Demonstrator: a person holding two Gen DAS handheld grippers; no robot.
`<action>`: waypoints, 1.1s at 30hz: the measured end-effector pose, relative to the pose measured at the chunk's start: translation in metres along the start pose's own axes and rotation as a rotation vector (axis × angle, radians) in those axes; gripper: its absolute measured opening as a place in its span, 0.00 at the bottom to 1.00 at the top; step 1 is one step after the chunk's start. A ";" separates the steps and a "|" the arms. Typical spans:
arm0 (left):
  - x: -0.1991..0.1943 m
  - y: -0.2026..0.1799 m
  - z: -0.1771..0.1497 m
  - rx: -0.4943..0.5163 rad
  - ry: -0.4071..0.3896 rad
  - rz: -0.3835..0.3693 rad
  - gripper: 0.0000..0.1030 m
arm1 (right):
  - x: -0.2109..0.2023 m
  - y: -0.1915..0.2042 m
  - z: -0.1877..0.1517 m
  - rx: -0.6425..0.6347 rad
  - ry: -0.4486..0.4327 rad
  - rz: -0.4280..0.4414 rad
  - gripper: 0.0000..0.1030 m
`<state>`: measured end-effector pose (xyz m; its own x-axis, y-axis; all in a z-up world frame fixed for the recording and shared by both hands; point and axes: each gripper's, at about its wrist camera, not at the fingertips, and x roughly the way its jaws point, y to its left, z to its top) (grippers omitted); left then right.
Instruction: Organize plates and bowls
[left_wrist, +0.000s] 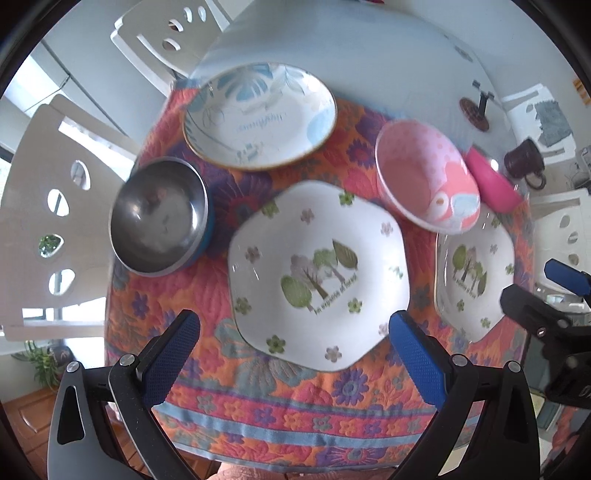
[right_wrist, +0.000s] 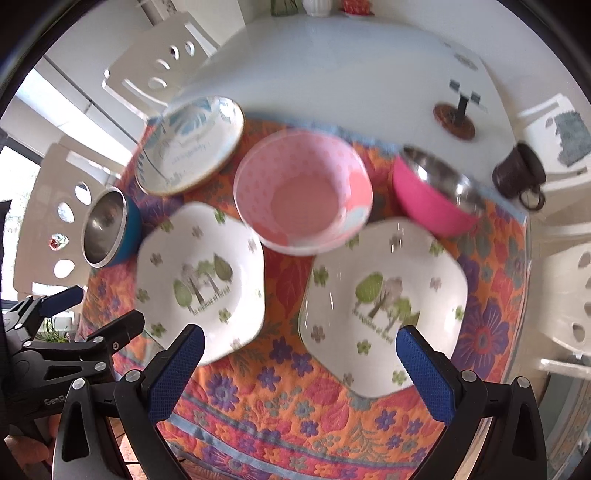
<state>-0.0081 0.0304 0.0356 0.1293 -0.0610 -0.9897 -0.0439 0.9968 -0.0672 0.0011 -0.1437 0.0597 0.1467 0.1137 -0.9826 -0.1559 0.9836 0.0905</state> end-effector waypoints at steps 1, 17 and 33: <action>-0.005 0.004 0.006 -0.005 -0.009 -0.004 0.99 | -0.008 0.001 0.008 -0.005 -0.014 0.010 1.00; -0.009 0.110 0.163 -0.069 -0.086 -0.089 0.97 | -0.028 0.051 0.162 -0.050 -0.161 0.153 1.00; 0.135 0.131 0.205 -0.078 0.131 -0.165 0.52 | 0.181 0.055 0.220 0.129 0.162 0.244 0.69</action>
<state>0.2062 0.1634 -0.0810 0.0120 -0.2344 -0.9721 -0.1104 0.9659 -0.2343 0.2336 -0.0387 -0.0772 -0.0388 0.3345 -0.9416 -0.0410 0.9410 0.3360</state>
